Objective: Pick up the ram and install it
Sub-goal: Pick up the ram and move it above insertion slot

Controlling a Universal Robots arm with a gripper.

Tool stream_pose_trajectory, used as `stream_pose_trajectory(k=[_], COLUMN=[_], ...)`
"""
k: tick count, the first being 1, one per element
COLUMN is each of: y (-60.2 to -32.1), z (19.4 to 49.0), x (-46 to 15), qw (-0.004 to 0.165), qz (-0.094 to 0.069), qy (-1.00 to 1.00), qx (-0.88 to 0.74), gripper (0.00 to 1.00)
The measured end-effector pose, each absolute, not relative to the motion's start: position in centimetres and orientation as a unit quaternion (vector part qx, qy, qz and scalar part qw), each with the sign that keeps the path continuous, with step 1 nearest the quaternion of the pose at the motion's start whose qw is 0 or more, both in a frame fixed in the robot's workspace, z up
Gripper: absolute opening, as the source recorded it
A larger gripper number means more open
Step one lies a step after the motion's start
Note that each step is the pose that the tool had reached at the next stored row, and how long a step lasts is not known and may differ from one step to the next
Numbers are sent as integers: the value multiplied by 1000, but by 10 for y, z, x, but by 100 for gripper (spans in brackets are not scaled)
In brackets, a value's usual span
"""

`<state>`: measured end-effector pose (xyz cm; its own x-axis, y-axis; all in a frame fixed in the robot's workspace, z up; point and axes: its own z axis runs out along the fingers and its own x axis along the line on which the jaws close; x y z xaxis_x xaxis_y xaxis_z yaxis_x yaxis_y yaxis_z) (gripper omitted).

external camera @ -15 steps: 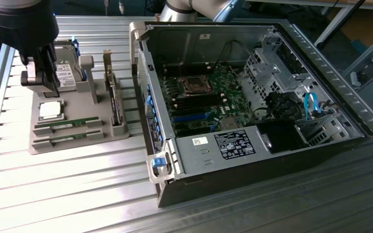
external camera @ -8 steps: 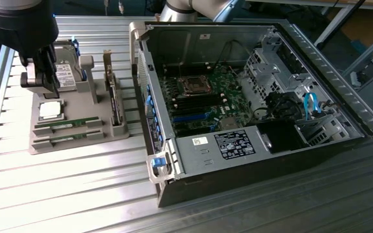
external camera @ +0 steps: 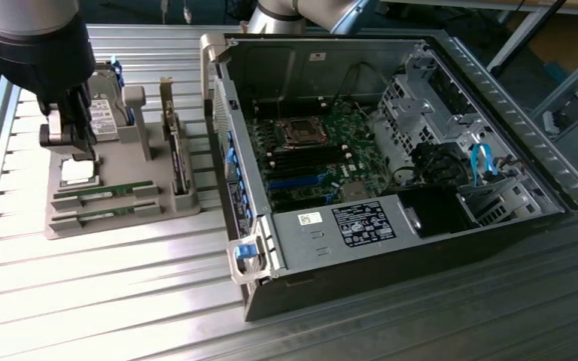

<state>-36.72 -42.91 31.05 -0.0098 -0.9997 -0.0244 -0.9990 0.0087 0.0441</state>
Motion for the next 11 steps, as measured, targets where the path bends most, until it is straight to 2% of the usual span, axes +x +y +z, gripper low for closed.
stream_pose_trajectory(k=[11], y=[-429], z=[288], x=[-367], qw=[7], qz=[-24], qy=[-710], qx=[704], gripper=[30])
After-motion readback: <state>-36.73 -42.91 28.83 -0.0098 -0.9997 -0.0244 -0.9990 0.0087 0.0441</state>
